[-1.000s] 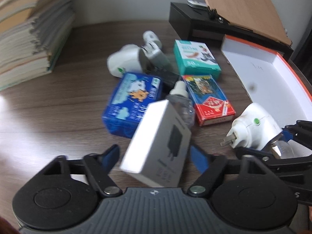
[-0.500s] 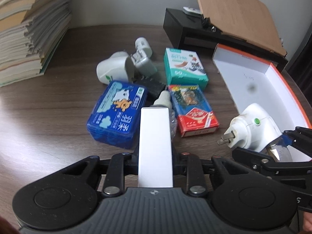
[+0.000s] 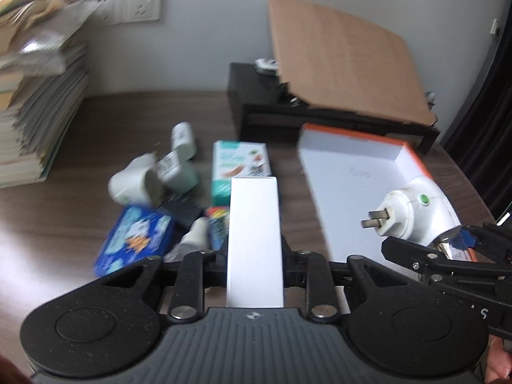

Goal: Organize rigid objects
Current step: 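Carry the charger box and heater over the white box with both tools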

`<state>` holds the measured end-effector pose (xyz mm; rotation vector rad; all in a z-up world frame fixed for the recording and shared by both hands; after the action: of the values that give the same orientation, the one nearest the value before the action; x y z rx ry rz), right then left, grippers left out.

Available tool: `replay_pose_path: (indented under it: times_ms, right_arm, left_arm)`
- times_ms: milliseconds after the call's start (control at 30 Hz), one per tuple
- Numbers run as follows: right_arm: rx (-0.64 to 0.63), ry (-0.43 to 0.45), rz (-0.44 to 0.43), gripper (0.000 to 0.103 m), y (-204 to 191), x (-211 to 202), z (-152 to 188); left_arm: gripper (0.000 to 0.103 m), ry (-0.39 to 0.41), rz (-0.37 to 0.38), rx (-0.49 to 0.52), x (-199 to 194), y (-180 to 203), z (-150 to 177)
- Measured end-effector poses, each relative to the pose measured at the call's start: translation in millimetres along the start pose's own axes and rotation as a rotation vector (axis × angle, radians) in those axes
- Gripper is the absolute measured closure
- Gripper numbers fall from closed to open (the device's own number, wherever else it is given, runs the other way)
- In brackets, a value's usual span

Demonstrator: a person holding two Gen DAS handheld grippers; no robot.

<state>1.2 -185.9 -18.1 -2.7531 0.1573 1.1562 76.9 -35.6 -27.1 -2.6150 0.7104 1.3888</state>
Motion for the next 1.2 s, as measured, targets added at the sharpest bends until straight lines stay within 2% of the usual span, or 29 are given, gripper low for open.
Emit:
replay_pose_path:
  times_ms: [267, 567, 767, 1200]
  right_arm:
    - [0.125, 0.015, 0.111, 0.036, 74, -13, -10]
    - [0.181, 0.043, 0.146, 0.036, 131, -14, -31]
    - [0.181, 0.025, 0.132, 0.036, 145, 6, -39]
    - [0.136, -0.009, 0.081, 0.036, 150, 41, -52]
  left_arm:
    - [0.076, 0.014, 0.051, 0.040, 20, 57, -33]
    - [0.076, 0.027, 0.071, 0.029, 40, 100, -62]
    - [0.076, 0.027, 0.048, 0.026, 49, 108, -65]
    - [0.076, 0.013, -0.025, -0.026, 66, 107, -74]
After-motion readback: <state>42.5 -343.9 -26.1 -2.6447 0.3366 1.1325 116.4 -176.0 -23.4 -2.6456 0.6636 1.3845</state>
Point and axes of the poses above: each gripper's, at about its wrist camera, not at the fingertips, and x roughly the way its jaws point, y to its right, z to its underside, the point moved 5 cm from there along x, roughly the way its jaws point, and after that the axes turned 7 degrees about -y, right-handed, at the moved point
